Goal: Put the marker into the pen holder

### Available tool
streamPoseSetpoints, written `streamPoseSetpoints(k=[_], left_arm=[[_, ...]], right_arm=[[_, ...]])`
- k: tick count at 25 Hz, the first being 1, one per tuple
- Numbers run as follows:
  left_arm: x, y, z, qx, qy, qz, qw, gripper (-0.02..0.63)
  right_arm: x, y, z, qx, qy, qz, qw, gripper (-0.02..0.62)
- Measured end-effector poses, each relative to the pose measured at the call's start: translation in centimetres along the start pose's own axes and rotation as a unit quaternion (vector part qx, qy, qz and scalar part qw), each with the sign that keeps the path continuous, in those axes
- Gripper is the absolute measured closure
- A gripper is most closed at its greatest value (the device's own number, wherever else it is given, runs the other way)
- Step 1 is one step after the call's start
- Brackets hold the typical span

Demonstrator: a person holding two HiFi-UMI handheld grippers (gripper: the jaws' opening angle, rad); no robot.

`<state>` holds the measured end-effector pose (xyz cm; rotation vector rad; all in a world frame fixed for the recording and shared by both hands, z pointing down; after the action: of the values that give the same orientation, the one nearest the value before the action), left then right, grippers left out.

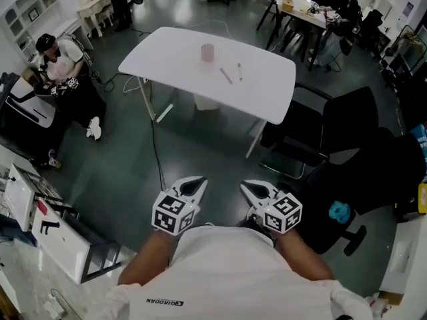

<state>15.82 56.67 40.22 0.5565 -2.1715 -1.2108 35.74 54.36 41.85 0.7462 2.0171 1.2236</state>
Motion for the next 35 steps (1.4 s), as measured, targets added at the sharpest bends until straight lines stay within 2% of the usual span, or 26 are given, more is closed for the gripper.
streamPoseSetpoints(k=[10, 22, 30, 35], left_arm=[[1.4, 0.7, 1.5, -0.002, -0.003, 0.005, 1.0000, 0.580], [3.5, 1.7, 3.1, -0.009, -0.014, 0.024, 0.9996, 0.580], [4.8, 1.0, 1.7, -0.015, -0.015, 0.039, 0.9990, 0.580], [6.5, 0.2, 0.0, -0.008, -0.021, 0.045, 0.9987, 0.580]], right_arm=[[1.1, 0.5, -1.6, 0.017, 0.002, -0.008, 1.000, 0.577], [1.5, -1.1, -3.7, 0.028, -0.003, 0.002, 1.000, 0.577], [0.1, -1.5, -4.4, 0.032, -0.012, -0.016, 0.999, 0.577], [-2.8, -1.9, -6.3, 0.030, -0.009, -0.037, 0.999, 0.578]])
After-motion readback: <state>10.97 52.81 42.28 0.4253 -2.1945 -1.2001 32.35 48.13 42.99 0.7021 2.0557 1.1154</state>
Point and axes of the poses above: the fingertips, and each gripper's own axes: z backward along the fingers, x to its left, y out of its underside, the point moved 7 cm from there along z, backward along the fingers, and after that the axes turned 7 degrees about y, right-handed, at the moved point
